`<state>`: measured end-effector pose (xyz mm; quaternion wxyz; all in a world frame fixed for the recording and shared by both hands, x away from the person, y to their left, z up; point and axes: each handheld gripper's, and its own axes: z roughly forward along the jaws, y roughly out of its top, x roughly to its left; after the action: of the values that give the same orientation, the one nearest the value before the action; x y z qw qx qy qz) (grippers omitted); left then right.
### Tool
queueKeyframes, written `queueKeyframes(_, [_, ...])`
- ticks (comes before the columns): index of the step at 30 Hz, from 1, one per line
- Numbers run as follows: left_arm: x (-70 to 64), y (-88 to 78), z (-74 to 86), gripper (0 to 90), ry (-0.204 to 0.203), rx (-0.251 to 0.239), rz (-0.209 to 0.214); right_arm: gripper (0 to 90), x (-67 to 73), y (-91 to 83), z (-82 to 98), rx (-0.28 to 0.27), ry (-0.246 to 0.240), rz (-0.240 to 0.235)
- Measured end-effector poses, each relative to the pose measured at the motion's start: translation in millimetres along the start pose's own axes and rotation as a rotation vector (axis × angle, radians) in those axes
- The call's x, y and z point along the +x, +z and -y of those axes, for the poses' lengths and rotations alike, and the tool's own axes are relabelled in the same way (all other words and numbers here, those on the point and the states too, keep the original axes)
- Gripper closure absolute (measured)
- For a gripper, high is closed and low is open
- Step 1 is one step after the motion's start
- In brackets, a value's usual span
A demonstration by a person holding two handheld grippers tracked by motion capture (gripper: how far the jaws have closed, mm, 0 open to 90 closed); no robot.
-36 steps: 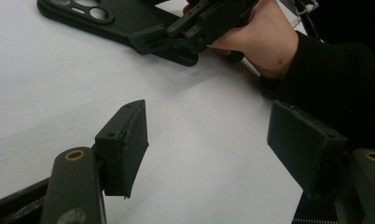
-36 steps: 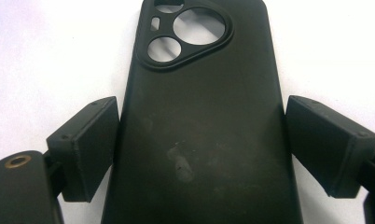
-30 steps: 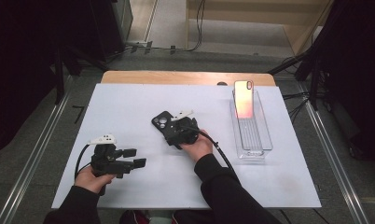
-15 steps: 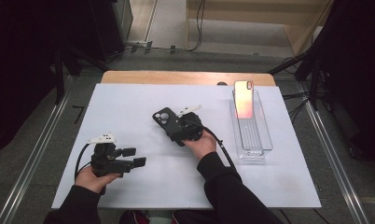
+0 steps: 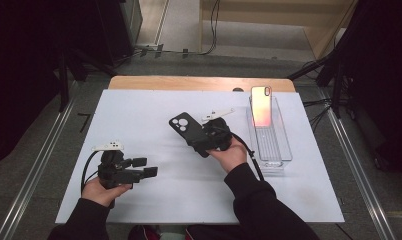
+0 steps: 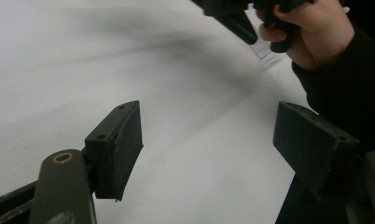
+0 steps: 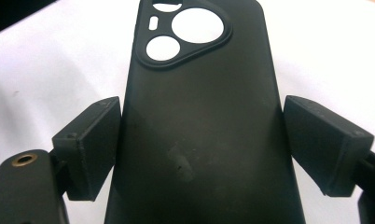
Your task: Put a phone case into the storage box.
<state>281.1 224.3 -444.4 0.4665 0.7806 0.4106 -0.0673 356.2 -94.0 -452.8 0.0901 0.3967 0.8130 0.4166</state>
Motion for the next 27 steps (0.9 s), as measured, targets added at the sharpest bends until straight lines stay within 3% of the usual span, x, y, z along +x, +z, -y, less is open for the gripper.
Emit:
queueKeyframes(6, [-7.8, 1.9, -5.8, 24.3, -0.02, 0.01, 0.003, 13.1, 0.3, -24.8, 6.9, -0.024, 0.01, -0.016])
queueKeyframes(14, [-17.6, 3.2, -20.6, 24.4, -0.041, 0.006, -0.001, 13.1, 10.0, -45.4, 20.1, -0.058, 0.023, -0.033])
queueKeyframes(27, [-30.0, 12.0, -47.3, 24.5, -0.062, 0.008, -0.015, 13.1, 24.6, -49.5, 37.1, -0.124, 0.097, -0.023])
